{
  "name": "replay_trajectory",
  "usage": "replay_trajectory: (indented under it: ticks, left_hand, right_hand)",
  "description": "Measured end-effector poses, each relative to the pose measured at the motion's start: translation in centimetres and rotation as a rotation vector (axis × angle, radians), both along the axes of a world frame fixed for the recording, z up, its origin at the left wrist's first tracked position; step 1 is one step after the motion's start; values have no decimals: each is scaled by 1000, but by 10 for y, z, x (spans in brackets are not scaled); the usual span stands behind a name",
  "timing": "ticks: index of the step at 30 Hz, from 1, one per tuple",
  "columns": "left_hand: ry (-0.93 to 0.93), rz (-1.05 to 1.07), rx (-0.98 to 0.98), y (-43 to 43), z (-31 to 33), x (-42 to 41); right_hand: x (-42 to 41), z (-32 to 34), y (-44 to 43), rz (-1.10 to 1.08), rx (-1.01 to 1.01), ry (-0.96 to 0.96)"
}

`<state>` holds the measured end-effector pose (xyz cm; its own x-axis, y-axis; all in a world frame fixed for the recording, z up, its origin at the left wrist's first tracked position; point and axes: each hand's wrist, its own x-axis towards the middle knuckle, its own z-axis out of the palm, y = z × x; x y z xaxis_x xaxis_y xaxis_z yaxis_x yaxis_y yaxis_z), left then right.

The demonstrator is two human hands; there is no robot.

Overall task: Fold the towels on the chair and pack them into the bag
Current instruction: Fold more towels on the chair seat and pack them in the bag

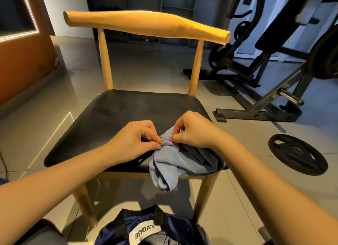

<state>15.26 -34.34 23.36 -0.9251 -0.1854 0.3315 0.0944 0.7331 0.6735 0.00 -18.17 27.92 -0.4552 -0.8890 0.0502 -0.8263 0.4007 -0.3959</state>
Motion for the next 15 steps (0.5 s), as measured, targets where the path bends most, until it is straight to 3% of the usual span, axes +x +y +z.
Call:
replay_trajectory:
  ticks: [5,12,15]
  left_hand:
    - [4,15,-8,-4,5,4]
    - [212,94,-59,2,26,8]
    - [294,113,-91,8,32,8]
  right_hand:
    - [-1,3,2,2,-25,66]
    - [-5,30,20,-103,-400,-656]
    - [-5,33,24,-91,-422,-776]
